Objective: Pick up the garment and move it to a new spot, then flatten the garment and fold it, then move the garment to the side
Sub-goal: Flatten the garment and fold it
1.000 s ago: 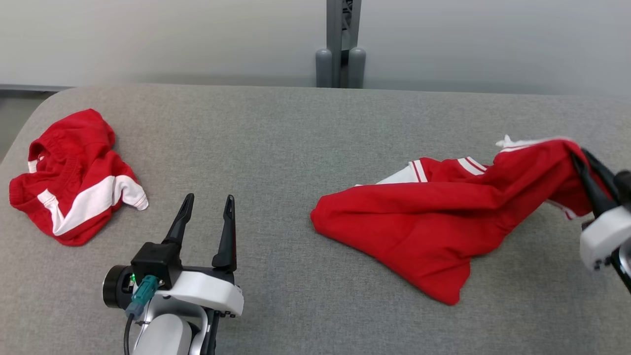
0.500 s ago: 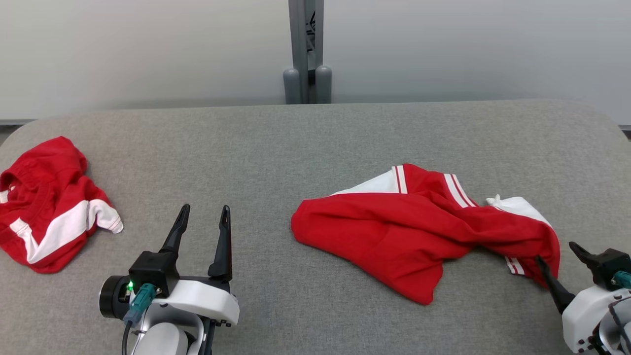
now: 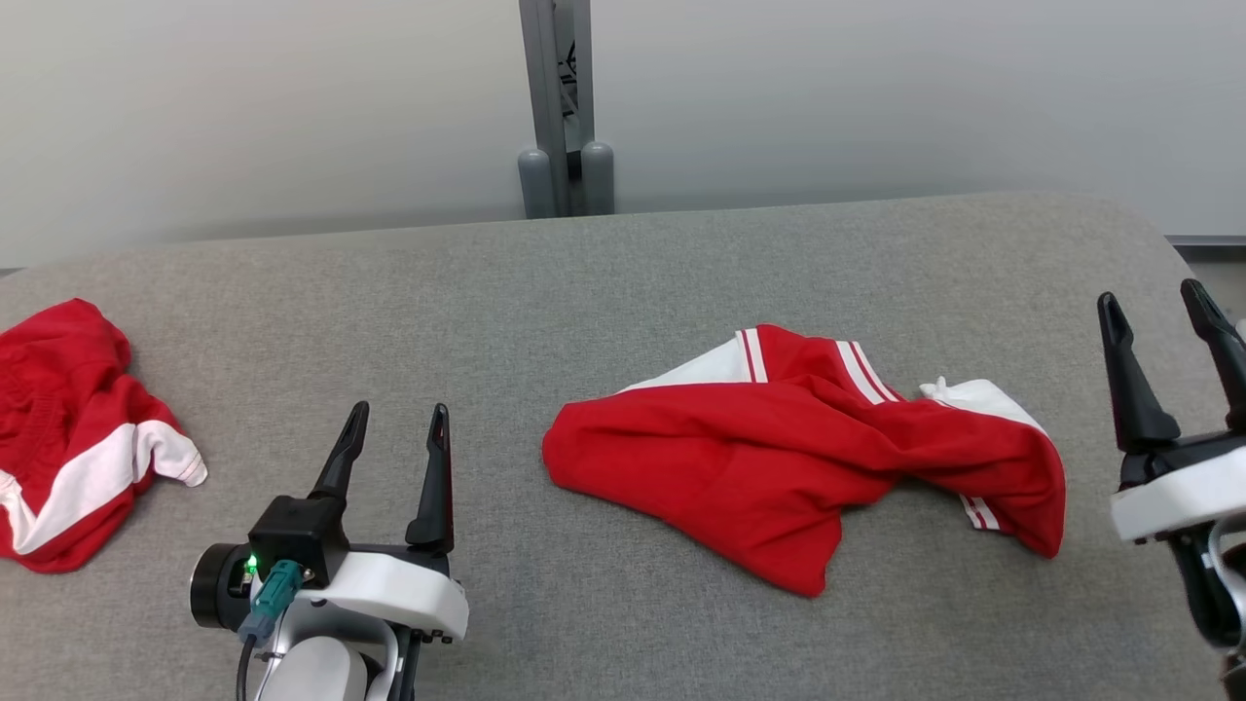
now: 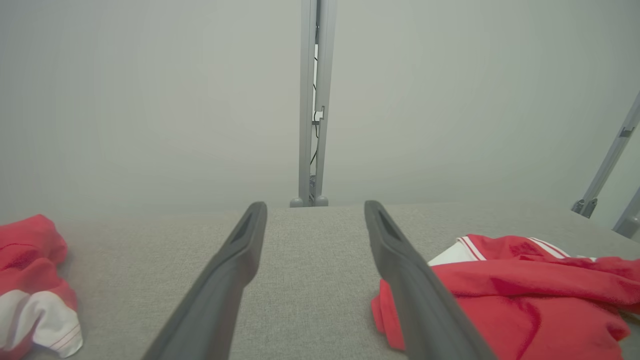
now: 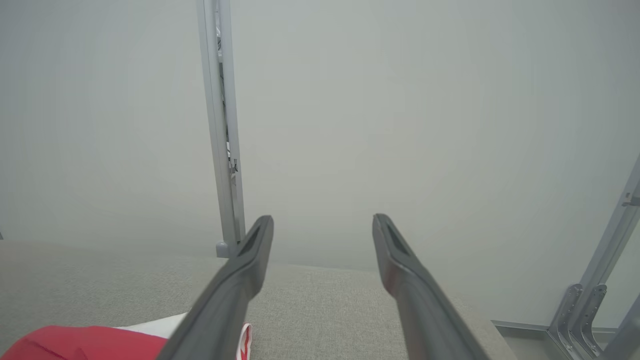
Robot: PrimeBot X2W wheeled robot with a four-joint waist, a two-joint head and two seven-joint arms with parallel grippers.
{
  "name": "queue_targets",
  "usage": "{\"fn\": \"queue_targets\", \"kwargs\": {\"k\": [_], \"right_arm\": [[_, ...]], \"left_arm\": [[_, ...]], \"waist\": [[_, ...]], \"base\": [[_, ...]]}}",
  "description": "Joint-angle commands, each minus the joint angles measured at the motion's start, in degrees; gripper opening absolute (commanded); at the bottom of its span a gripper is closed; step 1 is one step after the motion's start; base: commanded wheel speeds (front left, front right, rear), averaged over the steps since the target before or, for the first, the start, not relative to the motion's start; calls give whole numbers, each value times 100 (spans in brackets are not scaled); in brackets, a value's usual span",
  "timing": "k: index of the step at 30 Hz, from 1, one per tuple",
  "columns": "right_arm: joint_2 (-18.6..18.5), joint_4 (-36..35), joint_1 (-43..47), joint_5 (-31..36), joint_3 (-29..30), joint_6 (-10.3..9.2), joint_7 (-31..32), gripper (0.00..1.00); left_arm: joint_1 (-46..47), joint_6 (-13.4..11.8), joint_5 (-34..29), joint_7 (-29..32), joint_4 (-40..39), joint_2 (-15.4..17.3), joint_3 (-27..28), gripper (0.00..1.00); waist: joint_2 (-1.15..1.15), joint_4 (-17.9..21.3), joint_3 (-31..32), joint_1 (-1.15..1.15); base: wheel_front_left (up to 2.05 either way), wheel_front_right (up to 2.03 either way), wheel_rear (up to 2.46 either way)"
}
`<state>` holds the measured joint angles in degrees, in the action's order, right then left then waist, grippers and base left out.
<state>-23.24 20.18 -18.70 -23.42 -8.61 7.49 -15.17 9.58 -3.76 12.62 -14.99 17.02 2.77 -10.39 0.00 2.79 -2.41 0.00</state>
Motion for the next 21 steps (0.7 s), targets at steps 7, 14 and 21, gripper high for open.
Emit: {"fn": "queue_targets", "kwargs": {"k": [7,14,21], "right_arm": [[852,-1011,734,334,468,1,-7,100],[1042,-1101,665,358,586,1,-7,100],[1089,-1079,626,368,575,1,-7,100]], "left_arm": [[114,55,32,-20,66,21,-63,100],[290,169,-98,-20,255,20,-167,100],[890,538,-193,-20,1251,23,-554,100]], "waist": [[0,161,-207,0],[0,379,-444,0],[0,554,-699,0]], "base": [[0,0,0],[0,0,0],[0,0,0]]}}
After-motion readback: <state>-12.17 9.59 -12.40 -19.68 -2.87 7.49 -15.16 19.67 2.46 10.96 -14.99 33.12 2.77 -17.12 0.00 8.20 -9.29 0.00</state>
